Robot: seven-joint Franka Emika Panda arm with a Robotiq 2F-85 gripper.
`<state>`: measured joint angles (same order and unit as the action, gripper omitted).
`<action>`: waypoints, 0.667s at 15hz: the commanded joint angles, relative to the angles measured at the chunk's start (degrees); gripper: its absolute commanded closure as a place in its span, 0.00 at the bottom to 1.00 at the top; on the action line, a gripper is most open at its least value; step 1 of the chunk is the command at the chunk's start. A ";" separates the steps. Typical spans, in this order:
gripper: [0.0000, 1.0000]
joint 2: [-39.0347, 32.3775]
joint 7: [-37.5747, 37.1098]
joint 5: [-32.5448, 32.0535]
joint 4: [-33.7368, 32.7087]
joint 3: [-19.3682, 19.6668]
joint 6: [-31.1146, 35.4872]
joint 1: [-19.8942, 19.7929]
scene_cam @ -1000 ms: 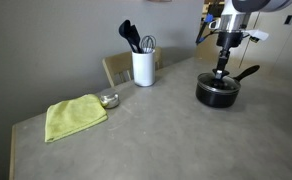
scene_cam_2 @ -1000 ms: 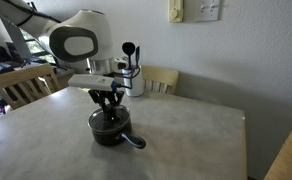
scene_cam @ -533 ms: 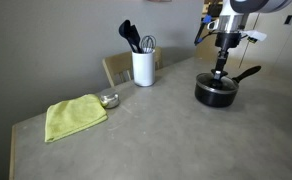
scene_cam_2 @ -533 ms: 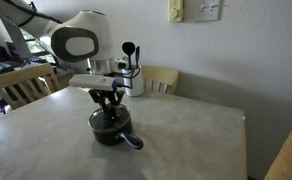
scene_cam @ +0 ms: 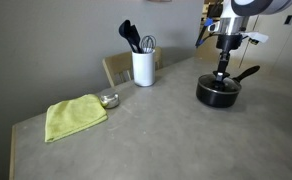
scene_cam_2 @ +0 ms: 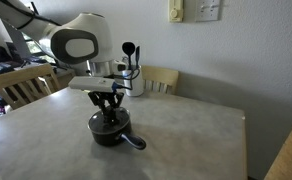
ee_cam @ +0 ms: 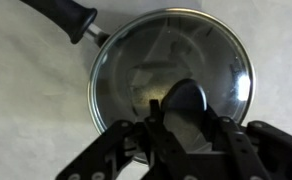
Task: Cover the pot
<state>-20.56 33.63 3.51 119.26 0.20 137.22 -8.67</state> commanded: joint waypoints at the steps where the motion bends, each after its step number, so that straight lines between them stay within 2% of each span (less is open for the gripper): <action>1: 0.59 0.33 -0.23 -1.53 1.38 -0.14 0.98 -0.36; 2: 0.34 0.53 -0.64 -2.08 1.53 -0.02 1.00 -0.13; 3: 0.34 1.17 -1.14 -2.84 1.96 0.11 0.79 0.17; 5: 0.24 2.72 -3.11 -5.33 2.57 0.51 -0.69 0.94; 8: 0.02 5.62 -7.66 -9.97 3.51 1.11 -2.35 2.18; 10: 0.00 7.79 -10.18 -12.03 3.98 1.17 -3.84 2.79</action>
<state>-17.49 26.58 -5.65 120.65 0.44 135.77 -7.30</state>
